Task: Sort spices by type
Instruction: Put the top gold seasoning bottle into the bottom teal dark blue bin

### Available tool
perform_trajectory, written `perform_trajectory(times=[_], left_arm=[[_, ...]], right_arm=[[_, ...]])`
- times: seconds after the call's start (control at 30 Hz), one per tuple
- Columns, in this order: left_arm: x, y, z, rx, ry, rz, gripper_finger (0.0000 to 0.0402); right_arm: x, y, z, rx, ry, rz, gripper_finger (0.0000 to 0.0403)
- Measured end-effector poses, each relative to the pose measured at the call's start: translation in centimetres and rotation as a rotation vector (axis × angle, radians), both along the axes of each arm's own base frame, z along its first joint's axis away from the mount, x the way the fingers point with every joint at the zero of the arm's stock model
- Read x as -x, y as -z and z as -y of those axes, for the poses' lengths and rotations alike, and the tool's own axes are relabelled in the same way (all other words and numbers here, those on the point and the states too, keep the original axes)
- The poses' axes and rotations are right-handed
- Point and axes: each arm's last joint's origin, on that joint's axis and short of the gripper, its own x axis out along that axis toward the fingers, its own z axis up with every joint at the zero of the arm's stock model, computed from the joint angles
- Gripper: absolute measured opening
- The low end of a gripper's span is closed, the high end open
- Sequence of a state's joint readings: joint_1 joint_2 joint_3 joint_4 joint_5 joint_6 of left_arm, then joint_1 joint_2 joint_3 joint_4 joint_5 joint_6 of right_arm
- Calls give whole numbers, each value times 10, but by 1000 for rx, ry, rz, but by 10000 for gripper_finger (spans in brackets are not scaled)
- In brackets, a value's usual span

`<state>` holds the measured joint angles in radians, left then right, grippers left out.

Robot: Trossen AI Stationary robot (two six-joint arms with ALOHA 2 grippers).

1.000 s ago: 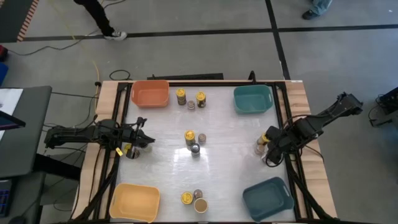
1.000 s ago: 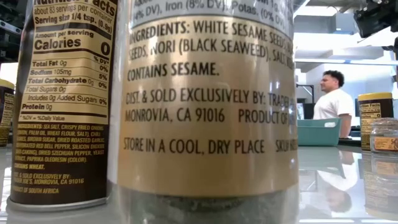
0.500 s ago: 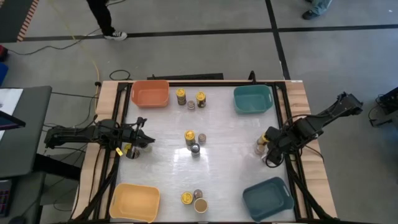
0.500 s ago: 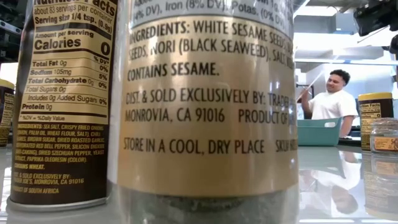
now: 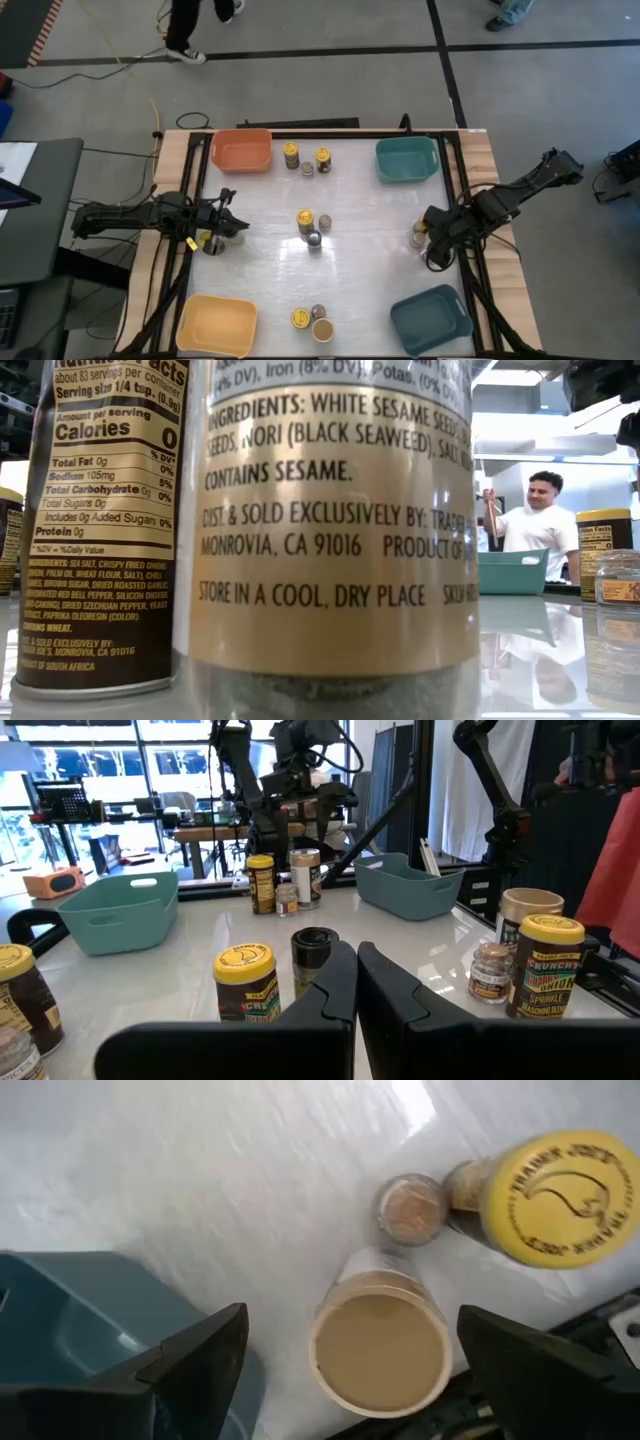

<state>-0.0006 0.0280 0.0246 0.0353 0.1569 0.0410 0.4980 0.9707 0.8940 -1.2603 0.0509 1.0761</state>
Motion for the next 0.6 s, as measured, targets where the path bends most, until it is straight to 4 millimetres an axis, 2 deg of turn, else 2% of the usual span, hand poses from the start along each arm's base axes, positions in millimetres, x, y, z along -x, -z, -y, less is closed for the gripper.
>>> perform_trajectory(times=[0.37, 0.6], left_arm=[[0, 0, 0, 0, 0, 0, 0], [0, 0, 0, 0, 0, 0, 0]], right_arm=[[2, 2, 1, 30, -39, -39, 384], [-4, 17, -10, 53, -110, -93, 384]])
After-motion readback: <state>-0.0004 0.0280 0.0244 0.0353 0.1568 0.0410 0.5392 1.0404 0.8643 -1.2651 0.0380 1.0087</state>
